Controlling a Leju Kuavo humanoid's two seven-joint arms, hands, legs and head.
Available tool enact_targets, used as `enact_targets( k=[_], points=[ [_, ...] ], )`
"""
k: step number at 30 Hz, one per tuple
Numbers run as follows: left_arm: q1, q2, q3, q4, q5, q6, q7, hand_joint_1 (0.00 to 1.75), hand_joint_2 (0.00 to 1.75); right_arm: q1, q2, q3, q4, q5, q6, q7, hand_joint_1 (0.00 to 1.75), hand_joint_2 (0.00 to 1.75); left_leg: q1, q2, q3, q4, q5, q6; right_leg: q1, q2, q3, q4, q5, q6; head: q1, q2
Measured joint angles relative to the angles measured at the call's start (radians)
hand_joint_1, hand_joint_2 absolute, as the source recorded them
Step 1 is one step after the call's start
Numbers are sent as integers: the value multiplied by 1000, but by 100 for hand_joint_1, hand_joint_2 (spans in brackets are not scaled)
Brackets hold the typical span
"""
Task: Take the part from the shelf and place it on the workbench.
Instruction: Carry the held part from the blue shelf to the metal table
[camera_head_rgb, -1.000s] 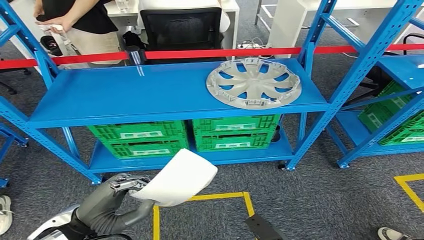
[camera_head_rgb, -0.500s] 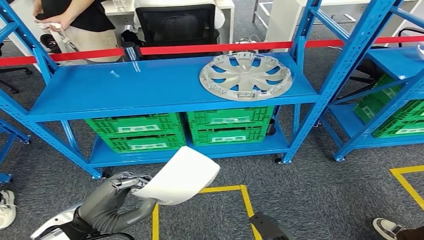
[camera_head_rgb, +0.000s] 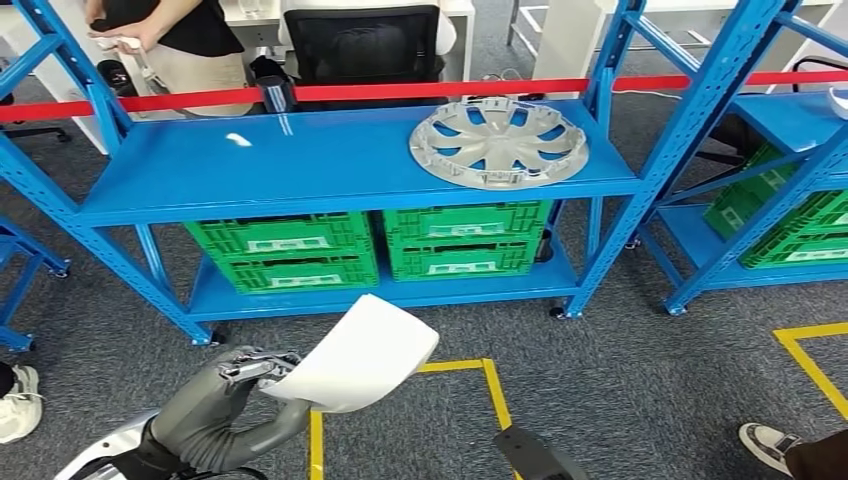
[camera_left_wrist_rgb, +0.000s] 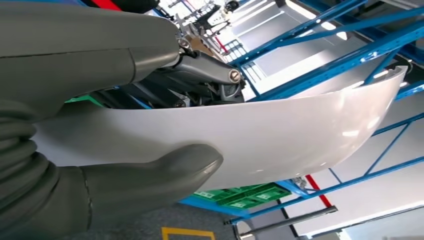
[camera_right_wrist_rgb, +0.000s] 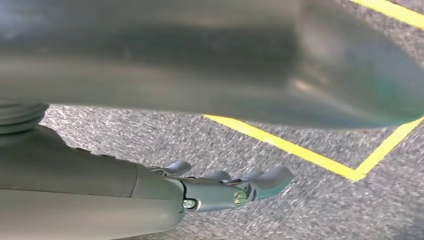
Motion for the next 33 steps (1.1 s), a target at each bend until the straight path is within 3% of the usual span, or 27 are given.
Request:
enact_targets(
  k=[1,3,4,5,6,7,9,11,14,15,17,19,20,21,22,24,26,30,33],
  points=[
    [2,0,0,-3,0,1,0,175,175,1,-1,0,-2,2,0,0,0,0,2,1,-7,-3,9,7,0,1,-14,34,-32,5,0,0],
    [5,0,0,-5,-1,3,0,175,175,3,-3,0,-6,3,1,0,0,0,2,3,-28,-2,23,14,-2,2,-57,157,-123,12,1,0],
    [8,0,1,-5,-1,3,0,175,175,4,-4,0,-7,3,1,0,0,0,2,3,-39,0,30,15,-2,2,-75,219,-156,15,1,0],
    [9,0,1,-5,-2,3,0,175,175,4,-4,0,-8,3,1,1,0,0,2,3,-51,3,37,15,-2,2,-79,258,-169,16,1,0],
    [10,0,1,-5,-2,3,0,175,175,5,-5,0,-9,3,1,1,0,0,2,3,-61,6,43,13,-3,2,-65,259,-163,17,1,0],
    [11,0,1,-5,-2,3,0,175,175,5,-6,0,-9,3,1,1,0,0,2,3,-70,10,47,11,-3,2,-31,220,-140,17,2,0],
    [11,0,1,-6,-2,3,0,175,175,4,-7,0,-11,3,1,1,0,0,3,2,-85,22,53,4,-2,2,67,76,-99,12,2,0],
    [11,0,2,-8,-2,3,0,175,175,3,-9,0,-14,3,1,0,0,0,1,2,-95,32,60,-7,1,4,118,-11,-87,-2,2,0],
    [11,1,2,-12,-2,3,0,175,175,5,-9,0,-16,3,1,0,0,0,1,0,-104,36,71,-27,2,5,108,-22,-80,-27,1,0],
    [11,1,2,-12,-2,3,0,175,175,5,-9,0,-17,3,1,0,0,0,2,-1,-110,46,58,-34,1,4,102,-22,-73,-35,1,0],
    [11,2,2,-13,-2,3,0,175,175,5,-9,0,-18,4,1,0,0,0,5,-2,-140,124,-10,-47,-1,1,87,-24,-58,-47,0,0],
    [11,2,2,-12,-2,3,0,175,175,7,-9,0,-18,3,2,0,0,0,7,-2,-181,254,-93,-56,-1,0,67,-23,-44,-49,-1,0],
    [11,2,2,-12,-2,3,0,175,175,8,-9,0,-18,3,2,0,0,0,8,-2,-190,300,-111,-58,0,0,57,-22,-36,-49,0,0],
    [11,2,2,-11,-2,3,0,175,175,9,-9,0,-18,2,2,0,0,0,8,-2,-182,312,-109,-58,1,-1,48,-21,-30,-48,-1,0],
    [11,2,2,-10,-2,3,0,175,175,9,-9,0,-18,0,2,-1,0,0,8,-2,-153,283,-89,-56,1,-1,41,-21,-24,-46,-1,0],
    [7,2,2,-10,-3,4,-1,175,175,10,-8,0,-18,-4,1,-2,0,0,6,-2,-52,137,-42,-44,3,0,30,-20,-15,-42,0,0],
    [3,2,2,-10,-7,5,-4,175,175,11,-7,-1,-18,-6,0,-4,0,0,1,-2,20,21,-26,-32,3,0,27,-20,-6,-32,-1,0],
    [0,1,2,-10,-12,6,-8,175,175,12,-7,-5,-19,-10,-2,-8,0,0,-3,-2,23,-8,-23,-21,7,-1,23,-21,-4,-34,1,0],
    [0,1,2,-10,-16,7,-9,175,175,14,-6,-11,-19,-13,-2,-12,0,0,-6,-2,17,-4,-18,-11,4,0,23,-28,11,-20,1,0]
  ],
)
